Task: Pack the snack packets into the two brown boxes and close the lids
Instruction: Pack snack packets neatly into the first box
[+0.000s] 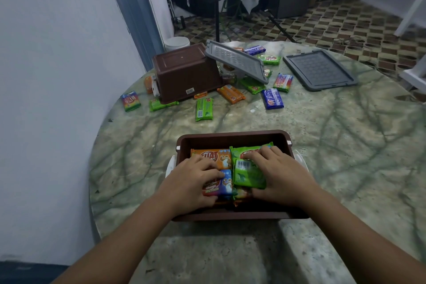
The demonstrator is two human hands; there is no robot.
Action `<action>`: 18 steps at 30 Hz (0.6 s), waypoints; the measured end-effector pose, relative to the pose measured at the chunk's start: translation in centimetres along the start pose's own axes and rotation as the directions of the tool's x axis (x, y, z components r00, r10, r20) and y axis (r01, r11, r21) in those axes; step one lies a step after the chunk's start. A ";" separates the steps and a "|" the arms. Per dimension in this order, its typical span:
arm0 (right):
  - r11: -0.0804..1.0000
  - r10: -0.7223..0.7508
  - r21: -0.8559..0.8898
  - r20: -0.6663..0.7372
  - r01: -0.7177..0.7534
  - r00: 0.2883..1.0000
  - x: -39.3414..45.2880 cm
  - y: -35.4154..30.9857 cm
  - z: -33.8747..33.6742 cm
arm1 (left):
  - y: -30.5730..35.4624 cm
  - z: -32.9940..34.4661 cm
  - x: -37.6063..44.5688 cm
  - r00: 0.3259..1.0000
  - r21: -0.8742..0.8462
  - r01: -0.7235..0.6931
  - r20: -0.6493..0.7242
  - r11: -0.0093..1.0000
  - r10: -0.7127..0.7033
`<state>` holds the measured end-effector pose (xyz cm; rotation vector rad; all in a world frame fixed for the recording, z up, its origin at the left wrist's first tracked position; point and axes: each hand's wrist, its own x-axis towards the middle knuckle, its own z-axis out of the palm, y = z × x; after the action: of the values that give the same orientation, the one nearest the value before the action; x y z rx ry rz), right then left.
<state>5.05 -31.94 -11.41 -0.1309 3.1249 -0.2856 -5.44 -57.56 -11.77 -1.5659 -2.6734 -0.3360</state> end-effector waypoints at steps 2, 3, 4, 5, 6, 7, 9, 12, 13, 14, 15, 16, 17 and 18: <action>1.000 -0.001 0.006 -0.004 0.001 1.000 -0.1 -0.1 -0.2 | 0.1 -0.1 0.0 1.000 -0.014 0.028 0.005 1.000 -0.028; 1.000 -0.003 0.012 -0.008 0.003 1.000 -0.1 -0.1 -0.2 | 0.2 -0.3 0.0 0.999 -0.015 0.047 0.002 0.999 -0.047; 1.000 -0.005 0.018 -0.015 0.005 1.000 -0.1 -0.1 -0.2 | 0.2 -0.4 0.0 0.998 -0.017 0.066 0.002 0.998 -0.066; 1.000 -0.008 0.026 -0.024 0.008 1.000 -0.1 -0.2 -0.2 | 0.3 -0.5 0.0 0.997 -0.020 0.082 0.010 0.996 -0.081; 0.999 -0.010 0.037 -0.035 0.011 0.999 -0.1 -0.2 -0.2 | 0.3 -0.6 0.0 0.996 -0.025 0.091 0.023 0.996 -0.090; 0.998 -0.010 0.054 -0.049 0.013 0.999 -0.2 -0.2 -0.3 | 0.4 -0.7 0.0 0.995 -0.029 0.094 0.033 0.995 -0.093; 0.994 0.002 0.110 -0.069 0.005 0.998 -0.3 -0.2 -0.5 | 0.4 -0.8 0.0 0.994 -0.033 0.100 0.046 0.994 -0.098; 0.975 0.028 0.221 -0.104 -0.004 0.994 -0.7 -0.3 -0.6 | 0.5 -0.8 0.1 0.992 -0.020 0.114 0.048 0.993 -0.113; 0.963 0.039 0.269 -0.116 -0.006 0.992 -0.7 -0.2 -0.6 | 0.5 -0.8 0.1 0.992 -0.018 0.118 0.052 0.993 -0.117; 0.949 0.053 0.315 -0.120 -0.013 0.991 -0.8 -0.2 -0.6 | 0.5 -0.9 0.1 0.991 -0.018 0.122 0.055 0.992 -0.120; 0.937 0.066 0.349 -0.120 -0.020 0.991 -0.8 -0.1 -0.5 | 0.5 -0.9 0.1 0.991 -0.020 0.126 0.058 0.992 -0.124; 0.927 0.076 0.373 -0.117 -0.027 0.990 -0.8 0.1 -0.5 | 0.5 -0.9 0.0 0.990 -0.022 0.129 0.060 0.991 -0.128; 0.918 0.093 0.395 -0.112 -0.042 0.989 -0.7 0.1 -0.6 | 0.5 -0.9 0.0 0.990 -0.024 0.132 0.063 0.991 -0.130; 0.907 0.114 0.417 -0.101 -0.062 0.988 -0.7 0.3 -0.7 | 0.5 -0.9 0.0 0.989 -0.027 0.134 0.063 0.991 -0.132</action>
<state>5.75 -31.48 -10.77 0.0317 3.0867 -0.9756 -5.07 -57.48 -10.79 -1.4318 -2.8405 -0.3401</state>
